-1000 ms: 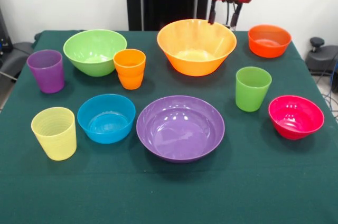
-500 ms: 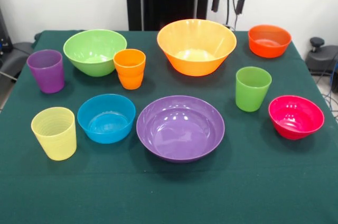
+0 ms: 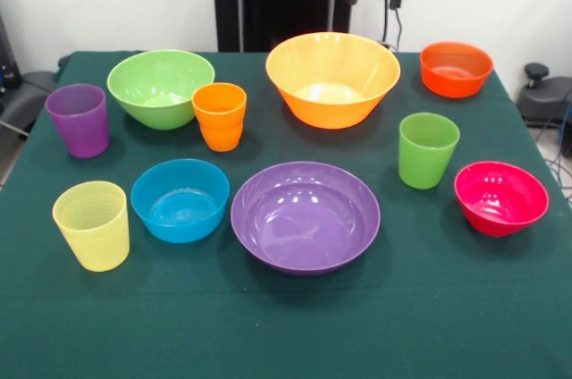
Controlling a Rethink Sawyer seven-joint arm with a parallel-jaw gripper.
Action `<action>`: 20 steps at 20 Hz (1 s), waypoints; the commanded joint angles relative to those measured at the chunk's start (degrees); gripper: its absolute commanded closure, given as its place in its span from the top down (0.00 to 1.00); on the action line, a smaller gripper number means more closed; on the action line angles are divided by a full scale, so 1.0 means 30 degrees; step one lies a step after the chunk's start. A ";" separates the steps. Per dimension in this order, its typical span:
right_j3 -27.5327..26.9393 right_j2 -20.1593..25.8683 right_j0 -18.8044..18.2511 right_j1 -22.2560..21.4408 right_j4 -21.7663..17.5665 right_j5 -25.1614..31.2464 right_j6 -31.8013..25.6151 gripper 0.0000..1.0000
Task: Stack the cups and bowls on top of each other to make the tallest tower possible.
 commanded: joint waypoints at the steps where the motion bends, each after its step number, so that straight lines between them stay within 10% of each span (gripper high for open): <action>1: 0.1959 0.2325 -0.1258 -0.0381 -0.1083 0.2106 -0.0002 1.00; 20: 0.3089 0.4055 -0.3802 -0.1282 -0.2360 0.2033 -0.0553 1.00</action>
